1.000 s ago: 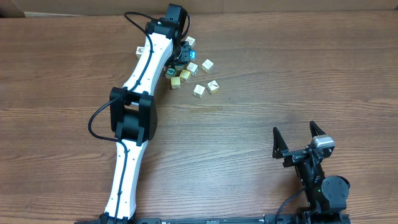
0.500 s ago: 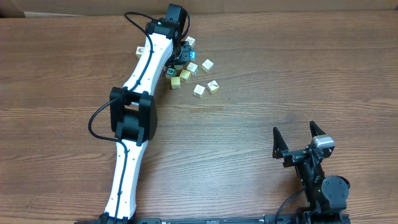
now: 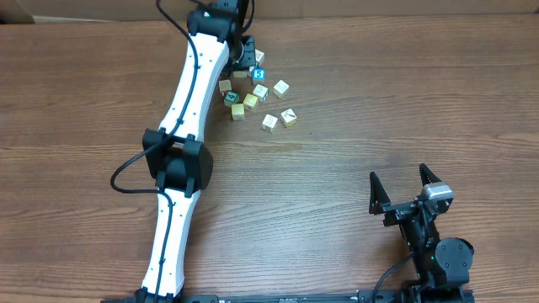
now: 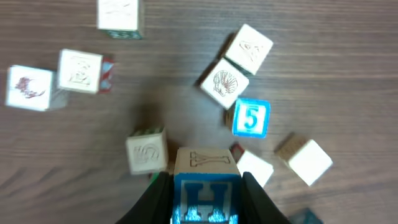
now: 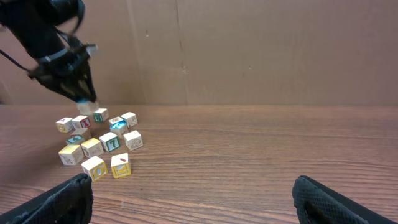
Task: Form a circle
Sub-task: 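Grasp the blue H block with the left gripper, then lift the blue H block and carry it toward the front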
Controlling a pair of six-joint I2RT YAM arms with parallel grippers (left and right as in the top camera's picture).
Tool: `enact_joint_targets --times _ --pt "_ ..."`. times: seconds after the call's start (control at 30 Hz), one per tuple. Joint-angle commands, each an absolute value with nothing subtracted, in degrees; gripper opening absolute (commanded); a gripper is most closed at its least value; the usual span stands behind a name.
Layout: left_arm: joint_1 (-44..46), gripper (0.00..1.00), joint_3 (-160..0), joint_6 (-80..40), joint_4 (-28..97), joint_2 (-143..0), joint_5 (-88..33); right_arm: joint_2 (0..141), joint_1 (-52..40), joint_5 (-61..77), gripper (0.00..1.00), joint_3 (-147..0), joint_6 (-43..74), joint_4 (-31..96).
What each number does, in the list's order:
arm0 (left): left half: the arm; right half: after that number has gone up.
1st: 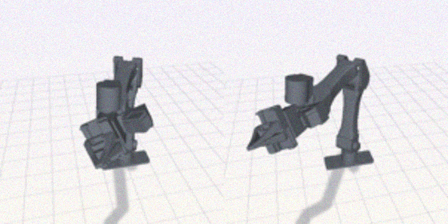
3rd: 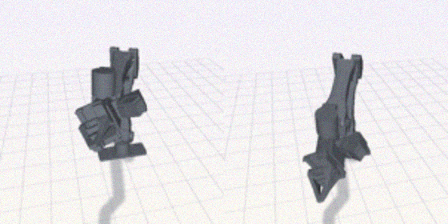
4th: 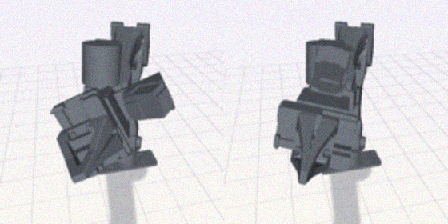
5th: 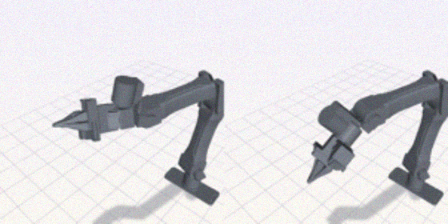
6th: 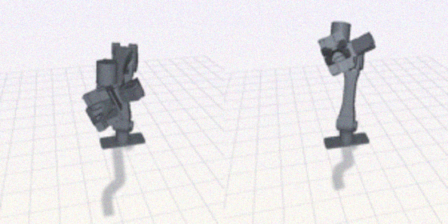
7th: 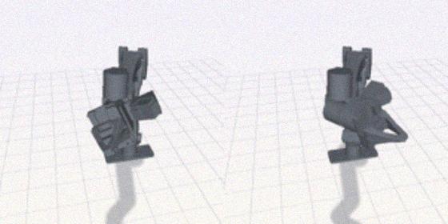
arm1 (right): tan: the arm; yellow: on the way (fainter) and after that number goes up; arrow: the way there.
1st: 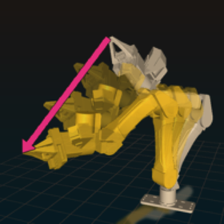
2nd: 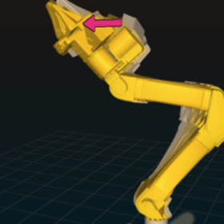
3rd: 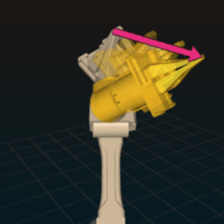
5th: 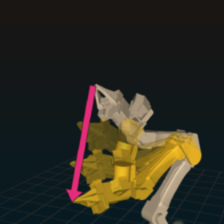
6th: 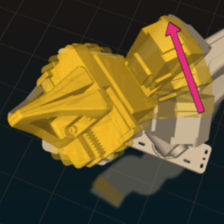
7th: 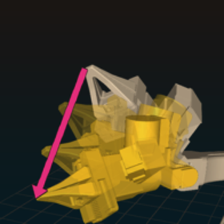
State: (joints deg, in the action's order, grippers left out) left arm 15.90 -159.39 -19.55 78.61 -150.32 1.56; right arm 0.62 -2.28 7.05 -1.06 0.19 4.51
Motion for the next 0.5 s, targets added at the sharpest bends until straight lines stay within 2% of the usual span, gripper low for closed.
enact_joint_targets --times 0.0,0.23,0.27,0.47 --pt "16.1 0.15 -164.9 -19.3 83.5 -147.0 1.5 0.2 -2.2 6.6 1.00 -0.5 0.1 4.2" --pt "17.3 0.13 -170.1 -19.3 96.8 -146.5 1.4 0.2 -2.2 6.6 1.00 -0.5 0.1 4.2" --pt "17.6 0.10 -170.1 -18.3 96.8 -146.5 0.6 0.2 -2.2 6.6 1.00 -0.5 0.1 4.2" --pt "19.4 0.11 -170.0 -15.4 96.8 -146.5 -5.3 0.2 -2.2 6.6 1.00 -0.5 0.1 4.2"
